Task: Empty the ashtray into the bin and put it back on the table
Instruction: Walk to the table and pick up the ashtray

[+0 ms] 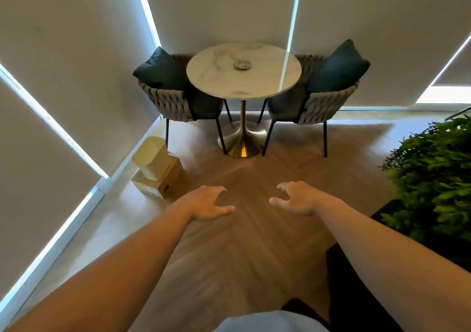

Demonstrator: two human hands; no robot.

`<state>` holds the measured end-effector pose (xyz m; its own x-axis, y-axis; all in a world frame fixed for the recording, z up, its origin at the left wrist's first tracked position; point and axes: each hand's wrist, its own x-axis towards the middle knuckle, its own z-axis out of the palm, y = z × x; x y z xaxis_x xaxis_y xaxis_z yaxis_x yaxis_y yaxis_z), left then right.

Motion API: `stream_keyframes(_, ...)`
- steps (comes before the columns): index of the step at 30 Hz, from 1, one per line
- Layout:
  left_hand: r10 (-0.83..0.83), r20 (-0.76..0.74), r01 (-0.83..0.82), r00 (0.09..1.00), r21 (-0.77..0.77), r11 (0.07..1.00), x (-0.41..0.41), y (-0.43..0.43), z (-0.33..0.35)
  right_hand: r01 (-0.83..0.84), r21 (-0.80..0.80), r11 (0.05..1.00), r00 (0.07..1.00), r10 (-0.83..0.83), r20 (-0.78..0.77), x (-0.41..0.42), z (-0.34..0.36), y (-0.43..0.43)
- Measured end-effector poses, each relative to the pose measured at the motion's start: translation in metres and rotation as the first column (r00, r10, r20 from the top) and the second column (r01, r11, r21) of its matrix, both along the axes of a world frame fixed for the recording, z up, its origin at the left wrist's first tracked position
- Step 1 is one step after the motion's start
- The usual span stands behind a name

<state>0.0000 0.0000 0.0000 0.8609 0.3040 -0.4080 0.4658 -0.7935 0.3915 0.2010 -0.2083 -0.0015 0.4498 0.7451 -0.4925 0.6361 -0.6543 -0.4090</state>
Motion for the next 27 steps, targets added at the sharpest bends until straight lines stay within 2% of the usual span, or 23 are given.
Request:
stream_keyframes(6, -0.005, -0.106, -0.001, 0.994, -0.056, 0.998, 0.002, 0.011, -0.024, 0.007, -0.116, 0.993, 0.998, -0.014, -0.063, -0.005, -0.027, 0.010)
stream_keyframes(12, 0.013, -0.156, -0.028, 0.988, -0.089, 0.996, 0.024, 0.039, -0.040, -0.013, -0.139, 0.990, 0.995, -0.002, -0.103, 0.021, -0.048, 0.039)
stream_keyframes(27, 0.078, -0.272, -0.120, 0.959, -0.141, 0.983, 0.161, 0.125, -0.074, -0.024, -0.195, 0.981, 0.983, -0.013, -0.184, 0.162, -0.076, 0.132)
